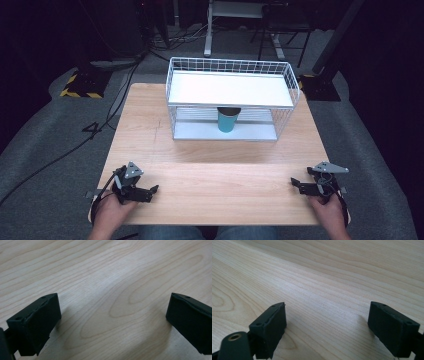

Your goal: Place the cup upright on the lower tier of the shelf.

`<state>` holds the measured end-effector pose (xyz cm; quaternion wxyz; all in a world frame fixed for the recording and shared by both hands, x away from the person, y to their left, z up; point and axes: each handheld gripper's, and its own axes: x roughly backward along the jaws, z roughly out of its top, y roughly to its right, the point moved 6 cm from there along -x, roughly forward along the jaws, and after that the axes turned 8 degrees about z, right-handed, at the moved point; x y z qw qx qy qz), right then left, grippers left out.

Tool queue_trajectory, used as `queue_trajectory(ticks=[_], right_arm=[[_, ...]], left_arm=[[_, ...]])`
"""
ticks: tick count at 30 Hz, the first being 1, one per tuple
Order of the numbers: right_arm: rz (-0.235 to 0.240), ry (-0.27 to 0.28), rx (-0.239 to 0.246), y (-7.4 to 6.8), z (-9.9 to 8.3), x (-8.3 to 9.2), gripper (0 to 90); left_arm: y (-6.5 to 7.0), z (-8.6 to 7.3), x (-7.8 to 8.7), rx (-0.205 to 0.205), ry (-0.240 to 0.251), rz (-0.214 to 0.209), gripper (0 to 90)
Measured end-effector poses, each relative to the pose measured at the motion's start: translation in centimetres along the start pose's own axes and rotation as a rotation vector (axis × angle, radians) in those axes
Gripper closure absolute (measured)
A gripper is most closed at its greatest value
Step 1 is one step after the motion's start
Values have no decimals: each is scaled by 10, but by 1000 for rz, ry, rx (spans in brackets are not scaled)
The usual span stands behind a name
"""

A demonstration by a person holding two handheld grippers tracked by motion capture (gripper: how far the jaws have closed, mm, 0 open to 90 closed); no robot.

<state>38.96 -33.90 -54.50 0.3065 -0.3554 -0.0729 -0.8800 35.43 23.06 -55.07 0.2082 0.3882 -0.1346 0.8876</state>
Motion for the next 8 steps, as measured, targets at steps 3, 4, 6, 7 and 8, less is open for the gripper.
queue_trajectory(ticks=[3,4,6,7,8], right_arm=[[0,0,0,0,0,0,156],[0,0,0,0,0,0,156],[0,-1,0,0,0,0,156],[0,-1,0,0,0,0,156],[0,-1,0,0,0,0,156]], left_arm=[[-2,0,0,1,0,9,4],[-2,0,0,2,0,9,4],[-2,0,0,2,0,9,4],[-3,0,0,0,2,13,4],[-3,0,0,0,2,13,6]])
